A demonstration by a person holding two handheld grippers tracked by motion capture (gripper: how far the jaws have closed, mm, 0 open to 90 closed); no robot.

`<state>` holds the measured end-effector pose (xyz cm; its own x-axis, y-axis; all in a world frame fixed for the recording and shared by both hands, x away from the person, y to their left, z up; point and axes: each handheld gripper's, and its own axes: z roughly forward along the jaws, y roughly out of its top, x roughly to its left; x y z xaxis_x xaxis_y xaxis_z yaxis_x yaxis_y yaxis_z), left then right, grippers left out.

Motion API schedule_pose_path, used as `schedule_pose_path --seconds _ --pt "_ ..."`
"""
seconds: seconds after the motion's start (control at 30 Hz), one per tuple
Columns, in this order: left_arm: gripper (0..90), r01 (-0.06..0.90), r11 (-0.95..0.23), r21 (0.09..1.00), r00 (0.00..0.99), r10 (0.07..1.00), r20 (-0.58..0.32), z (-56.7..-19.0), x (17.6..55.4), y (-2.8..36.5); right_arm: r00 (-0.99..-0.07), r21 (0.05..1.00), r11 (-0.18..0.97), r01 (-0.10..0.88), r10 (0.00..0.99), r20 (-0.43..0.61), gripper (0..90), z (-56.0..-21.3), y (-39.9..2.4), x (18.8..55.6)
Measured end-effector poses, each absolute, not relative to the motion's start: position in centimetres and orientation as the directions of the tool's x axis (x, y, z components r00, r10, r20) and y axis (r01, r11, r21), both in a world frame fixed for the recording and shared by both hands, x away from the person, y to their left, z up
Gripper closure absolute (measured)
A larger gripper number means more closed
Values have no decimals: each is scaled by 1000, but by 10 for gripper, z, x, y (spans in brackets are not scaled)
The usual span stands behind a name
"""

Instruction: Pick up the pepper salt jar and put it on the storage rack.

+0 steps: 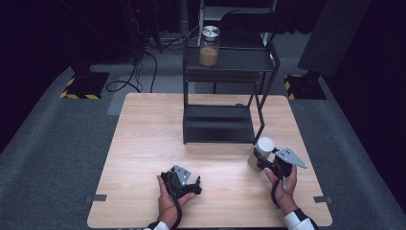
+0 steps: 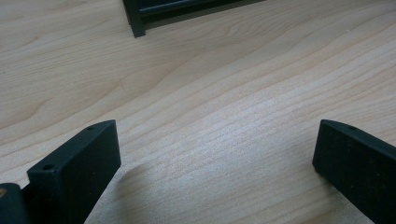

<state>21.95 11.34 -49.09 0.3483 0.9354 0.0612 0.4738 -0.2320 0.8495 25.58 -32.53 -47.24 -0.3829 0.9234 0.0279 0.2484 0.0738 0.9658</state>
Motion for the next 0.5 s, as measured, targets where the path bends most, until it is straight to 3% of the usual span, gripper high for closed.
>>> schedule_pose_path --seconds 0.5 --pt "7 470 -237 851 349 935 67 -491 219 113 -381 974 62 220 924 28 342 -448 -315 258"
